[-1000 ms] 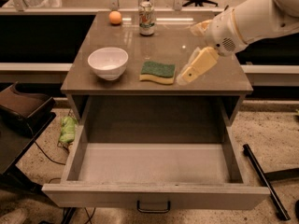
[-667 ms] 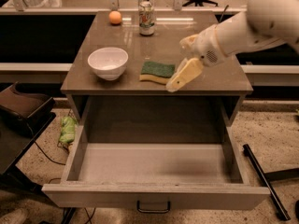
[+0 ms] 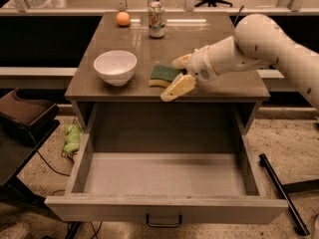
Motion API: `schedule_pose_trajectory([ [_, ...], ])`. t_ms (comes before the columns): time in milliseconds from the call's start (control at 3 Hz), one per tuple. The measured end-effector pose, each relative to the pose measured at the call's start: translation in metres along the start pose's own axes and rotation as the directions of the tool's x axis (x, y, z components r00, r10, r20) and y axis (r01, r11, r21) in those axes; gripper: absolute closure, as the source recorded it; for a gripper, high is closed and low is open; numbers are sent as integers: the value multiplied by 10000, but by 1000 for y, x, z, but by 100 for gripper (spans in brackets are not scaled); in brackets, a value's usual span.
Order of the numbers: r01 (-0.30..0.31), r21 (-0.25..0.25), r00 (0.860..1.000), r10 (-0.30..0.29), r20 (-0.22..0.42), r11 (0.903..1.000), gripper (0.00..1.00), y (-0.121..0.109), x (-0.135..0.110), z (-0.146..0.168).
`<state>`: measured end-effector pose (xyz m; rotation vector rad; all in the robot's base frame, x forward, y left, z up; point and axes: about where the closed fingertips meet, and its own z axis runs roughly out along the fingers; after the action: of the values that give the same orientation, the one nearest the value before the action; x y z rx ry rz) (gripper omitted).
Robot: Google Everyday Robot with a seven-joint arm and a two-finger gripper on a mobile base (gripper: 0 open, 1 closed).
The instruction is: Place sponge into top drawer
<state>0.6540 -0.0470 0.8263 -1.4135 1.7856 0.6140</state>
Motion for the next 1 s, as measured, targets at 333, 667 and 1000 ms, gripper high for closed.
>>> schedule_pose_trajectory([
  [333,-43,-212,9999,47,162,9998,41,-3,6,23],
  [667,-43,-218,9999,47,165,9998,64,-4,3,21],
  [1000,-43,-219,9999,47,165,9998,87,-4,2,20],
])
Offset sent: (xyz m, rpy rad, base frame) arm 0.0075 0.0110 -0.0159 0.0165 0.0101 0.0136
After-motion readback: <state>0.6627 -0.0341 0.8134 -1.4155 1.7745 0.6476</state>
